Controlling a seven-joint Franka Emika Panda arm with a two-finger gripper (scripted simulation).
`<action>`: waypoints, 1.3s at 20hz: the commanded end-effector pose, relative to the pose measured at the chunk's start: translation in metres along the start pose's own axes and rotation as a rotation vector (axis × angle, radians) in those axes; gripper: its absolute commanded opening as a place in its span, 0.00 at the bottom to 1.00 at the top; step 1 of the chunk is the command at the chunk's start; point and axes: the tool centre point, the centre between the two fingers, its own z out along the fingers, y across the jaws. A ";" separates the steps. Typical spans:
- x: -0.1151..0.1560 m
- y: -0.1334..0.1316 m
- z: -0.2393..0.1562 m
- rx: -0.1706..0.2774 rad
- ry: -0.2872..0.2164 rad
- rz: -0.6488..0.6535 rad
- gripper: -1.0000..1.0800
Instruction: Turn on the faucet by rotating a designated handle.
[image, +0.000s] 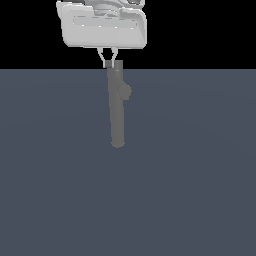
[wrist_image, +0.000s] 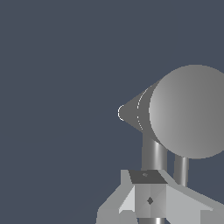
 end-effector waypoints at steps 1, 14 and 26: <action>0.002 0.019 0.000 -0.002 0.000 0.016 0.00; 0.010 0.037 0.000 0.009 -0.030 -0.002 0.00; 0.043 0.072 -0.001 -0.001 -0.014 0.033 0.00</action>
